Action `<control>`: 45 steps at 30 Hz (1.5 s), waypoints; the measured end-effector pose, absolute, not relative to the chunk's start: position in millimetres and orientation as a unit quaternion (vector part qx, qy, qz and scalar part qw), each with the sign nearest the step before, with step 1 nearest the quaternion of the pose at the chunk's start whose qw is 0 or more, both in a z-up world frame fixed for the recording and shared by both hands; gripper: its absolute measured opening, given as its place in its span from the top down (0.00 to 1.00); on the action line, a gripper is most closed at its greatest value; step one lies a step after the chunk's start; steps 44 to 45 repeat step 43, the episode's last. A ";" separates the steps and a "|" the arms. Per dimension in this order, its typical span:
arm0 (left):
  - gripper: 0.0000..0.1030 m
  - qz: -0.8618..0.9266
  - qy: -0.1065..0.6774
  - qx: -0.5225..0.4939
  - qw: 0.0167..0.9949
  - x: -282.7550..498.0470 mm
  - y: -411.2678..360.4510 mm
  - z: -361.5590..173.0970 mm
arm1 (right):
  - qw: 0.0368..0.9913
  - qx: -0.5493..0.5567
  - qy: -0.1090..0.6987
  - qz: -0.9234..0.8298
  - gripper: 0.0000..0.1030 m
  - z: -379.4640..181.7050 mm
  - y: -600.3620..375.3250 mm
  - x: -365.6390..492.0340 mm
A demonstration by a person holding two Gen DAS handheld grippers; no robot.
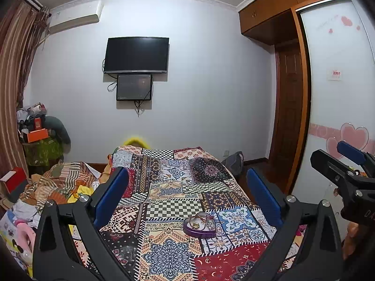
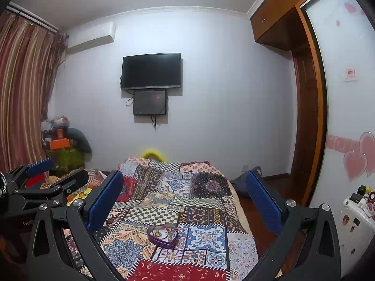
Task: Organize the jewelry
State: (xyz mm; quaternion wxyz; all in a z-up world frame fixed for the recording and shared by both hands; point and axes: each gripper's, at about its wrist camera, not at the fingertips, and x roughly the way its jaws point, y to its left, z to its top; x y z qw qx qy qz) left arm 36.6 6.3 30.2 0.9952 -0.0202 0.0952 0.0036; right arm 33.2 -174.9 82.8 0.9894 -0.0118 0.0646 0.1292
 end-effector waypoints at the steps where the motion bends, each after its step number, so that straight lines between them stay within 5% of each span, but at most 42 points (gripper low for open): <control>1: 0.02 0.004 0.096 -0.020 0.995 36.8 6.2 30.2 | 0.989 -0.012 0.066 0.129 0.00 82.5 -174.8 33.3; 45: 0.00 -0.022 0.109 -0.031 0.993 46.2 8.0 24.3 | 0.988 -0.011 0.080 0.129 0.00 79.4 -173.5 41.0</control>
